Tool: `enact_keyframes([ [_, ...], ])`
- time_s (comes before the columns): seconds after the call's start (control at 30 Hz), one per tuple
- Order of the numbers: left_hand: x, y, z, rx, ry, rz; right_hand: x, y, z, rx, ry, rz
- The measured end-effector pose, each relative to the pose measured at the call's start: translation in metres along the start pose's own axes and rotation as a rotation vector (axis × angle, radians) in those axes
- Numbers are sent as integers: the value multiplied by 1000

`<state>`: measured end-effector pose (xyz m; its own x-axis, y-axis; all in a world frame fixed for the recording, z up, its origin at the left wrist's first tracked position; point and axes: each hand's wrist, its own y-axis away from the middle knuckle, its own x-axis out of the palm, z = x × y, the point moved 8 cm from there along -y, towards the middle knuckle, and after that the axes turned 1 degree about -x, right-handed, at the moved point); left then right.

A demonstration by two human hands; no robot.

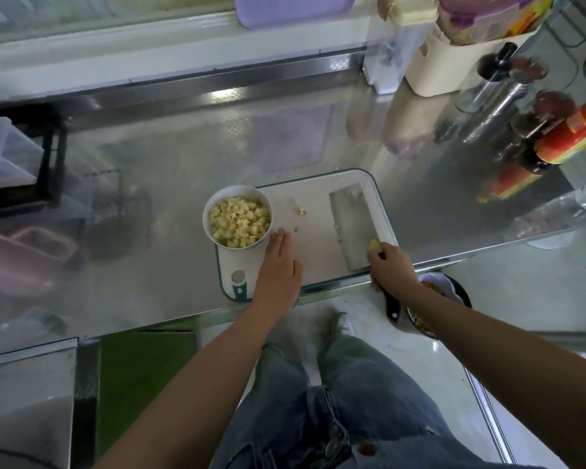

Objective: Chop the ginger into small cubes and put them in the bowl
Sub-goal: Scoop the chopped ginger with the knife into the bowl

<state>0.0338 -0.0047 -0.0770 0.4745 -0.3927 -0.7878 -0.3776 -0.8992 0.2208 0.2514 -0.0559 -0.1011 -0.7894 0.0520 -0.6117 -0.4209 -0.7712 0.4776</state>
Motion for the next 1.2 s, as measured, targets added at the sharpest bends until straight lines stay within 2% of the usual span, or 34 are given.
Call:
enact_keyframes([
  [0.13, 11, -6, 1, -6, -84, 72, 23, 1, 23, -37, 9, 149],
  [0.27, 8, -21, 8, -65, -8, 25, 43, 0, 41, -78, 76, 274],
  [0.33, 11, -27, 13, -84, -14, 37, 47, -3, 47, -92, 86, 309],
  [0.5, 14, -35, 9, -105, 144, -12, 55, -7, 49, -102, 75, 369],
  [0.63, 18, -37, 8, -201, 203, -38, 67, -7, 52, -148, 94, 425],
  [0.83, 11, -33, 3, -193, 333, -86, 64, -8, 54, -185, 36, 447],
  [0.93, 9, -32, 0, -186, 417, -93, 52, -13, 55, -198, -1, 397],
  [1.1, -5, -31, -22, -59, 371, -132, 32, -18, 54, -156, -163, 329],
  [1.2, -26, -26, -41, 42, 273, -230, 20, -20, 61, -143, -185, 300],
])
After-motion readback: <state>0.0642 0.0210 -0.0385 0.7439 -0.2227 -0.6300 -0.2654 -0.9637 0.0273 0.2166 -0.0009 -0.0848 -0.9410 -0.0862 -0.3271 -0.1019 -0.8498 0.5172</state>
